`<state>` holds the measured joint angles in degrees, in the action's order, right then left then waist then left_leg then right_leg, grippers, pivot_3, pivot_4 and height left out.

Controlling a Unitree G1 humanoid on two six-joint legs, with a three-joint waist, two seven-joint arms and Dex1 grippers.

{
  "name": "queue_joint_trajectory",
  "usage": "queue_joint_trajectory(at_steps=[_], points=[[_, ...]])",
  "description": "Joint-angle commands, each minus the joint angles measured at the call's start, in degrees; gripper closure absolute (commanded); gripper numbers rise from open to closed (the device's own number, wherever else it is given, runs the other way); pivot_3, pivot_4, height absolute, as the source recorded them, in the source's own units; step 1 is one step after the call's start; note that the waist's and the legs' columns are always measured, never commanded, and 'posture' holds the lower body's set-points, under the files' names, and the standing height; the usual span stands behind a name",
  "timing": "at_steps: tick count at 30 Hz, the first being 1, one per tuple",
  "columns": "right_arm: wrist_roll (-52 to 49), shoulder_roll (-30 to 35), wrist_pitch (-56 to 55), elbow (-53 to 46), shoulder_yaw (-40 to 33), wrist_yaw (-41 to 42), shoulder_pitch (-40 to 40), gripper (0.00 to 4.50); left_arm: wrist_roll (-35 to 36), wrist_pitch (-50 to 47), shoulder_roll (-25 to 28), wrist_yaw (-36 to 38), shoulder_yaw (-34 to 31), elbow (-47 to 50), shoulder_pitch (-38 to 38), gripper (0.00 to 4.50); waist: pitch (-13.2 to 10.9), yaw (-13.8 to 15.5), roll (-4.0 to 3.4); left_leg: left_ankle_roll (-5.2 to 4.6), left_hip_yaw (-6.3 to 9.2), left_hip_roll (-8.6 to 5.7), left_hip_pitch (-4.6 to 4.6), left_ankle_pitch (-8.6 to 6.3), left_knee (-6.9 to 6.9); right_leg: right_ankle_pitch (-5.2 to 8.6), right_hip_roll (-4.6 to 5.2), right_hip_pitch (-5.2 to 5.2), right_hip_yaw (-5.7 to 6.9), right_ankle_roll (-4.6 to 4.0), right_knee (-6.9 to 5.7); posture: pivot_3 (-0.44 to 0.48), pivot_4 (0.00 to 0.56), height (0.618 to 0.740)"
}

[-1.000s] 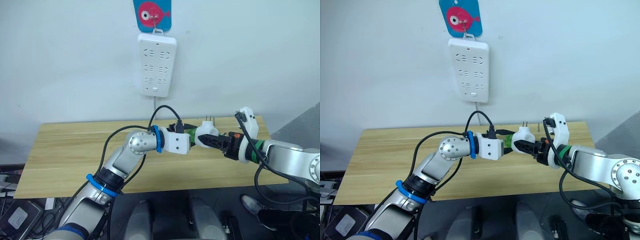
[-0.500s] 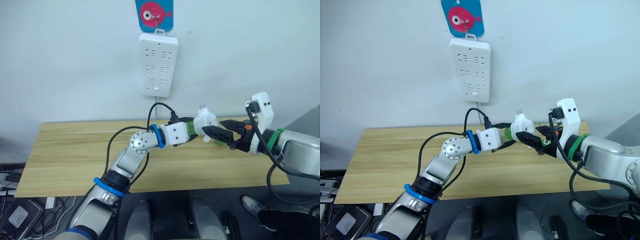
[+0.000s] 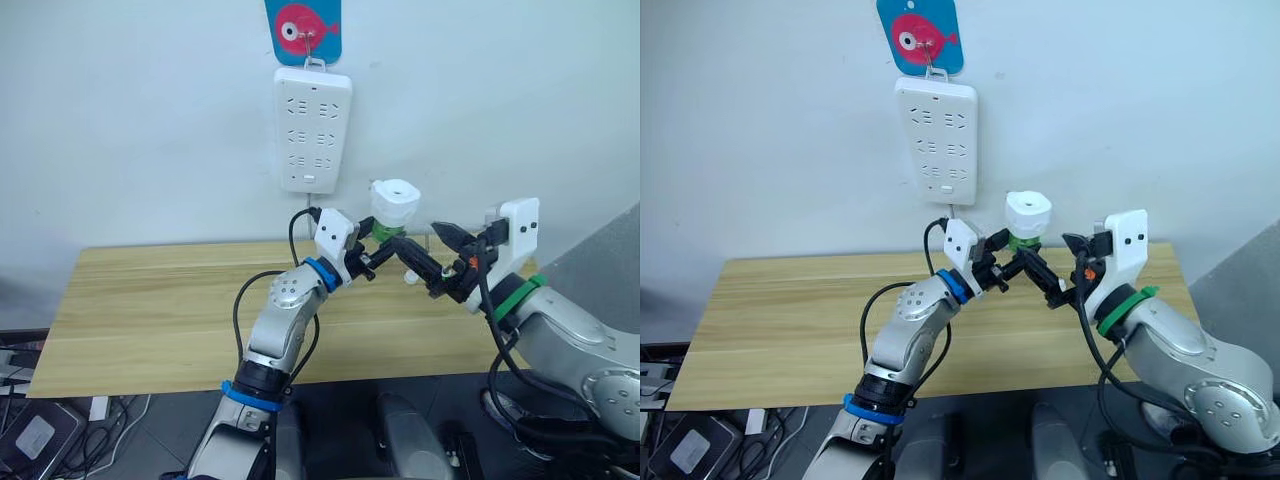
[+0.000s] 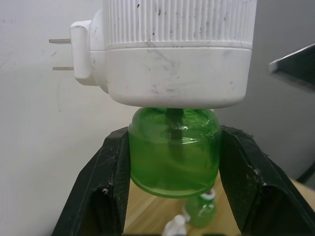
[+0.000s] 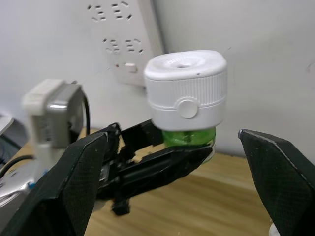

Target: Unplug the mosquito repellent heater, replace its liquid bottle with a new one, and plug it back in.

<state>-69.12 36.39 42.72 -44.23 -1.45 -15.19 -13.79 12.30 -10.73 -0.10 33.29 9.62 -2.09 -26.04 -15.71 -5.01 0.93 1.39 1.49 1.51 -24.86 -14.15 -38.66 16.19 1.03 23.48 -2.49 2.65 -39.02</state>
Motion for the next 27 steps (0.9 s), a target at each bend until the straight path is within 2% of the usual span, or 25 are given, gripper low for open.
queue_joint_trajectory(at_steps=[1, 12, 26, 27], points=[[3.38, -1.73, -0.84, 0.16, 0.15, 0.85, -2.32, 0.05, 1.73, 0.13, 0.27, 1.41, 0.61, 3.34, -0.11, 2.28, 0.00, -0.01, 0.00, 0.00, 0.00, 0.00, 0.00, 0.00, 0.00, 0.00, 0.00, 0.00, 0.00, 0.00, 0.01, -0.202, 0.269, 0.740], [8.62, -7.51, 1.40, 3.72, 1.38, 2.28, -6.70, 0.05, 3.54, -1.32, 2.27, 3.97, 1.25, 5.63, 0.36, 2.28, 0.00, -0.03, 0.00, -0.01, 0.02, 0.01, 0.00, 0.00, 0.01, 0.00, 0.00, 0.00, 0.03, -0.01, 0.00, -0.187, 0.271, 0.740], [12.71, -13.12, 3.76, 5.79, 1.36, 2.95, -9.23, 0.05, 3.79, -1.79, 1.73, 2.70, 2.00, 6.73, 0.94, 2.28, 0.00, -0.02, -0.01, -0.01, 0.05, 0.01, -0.01, -0.01, 0.03, -0.01, 0.01, 0.01, 0.02, -0.01, 0.01, -0.176, 0.264, 0.740], [12.88, -13.41, 3.84, 5.72, 1.40, 3.17, -9.24, 0.39, 3.80, -1.82, 1.72, 2.67, 2.07, 6.78, 0.97, 2.28, 0.00, -0.02, 0.00, -0.01, 0.04, 0.01, -0.01, -0.01, 0.03, -0.01, 0.01, 0.01, 0.02, -0.01, 0.01, -0.176, 0.264, 0.740]])
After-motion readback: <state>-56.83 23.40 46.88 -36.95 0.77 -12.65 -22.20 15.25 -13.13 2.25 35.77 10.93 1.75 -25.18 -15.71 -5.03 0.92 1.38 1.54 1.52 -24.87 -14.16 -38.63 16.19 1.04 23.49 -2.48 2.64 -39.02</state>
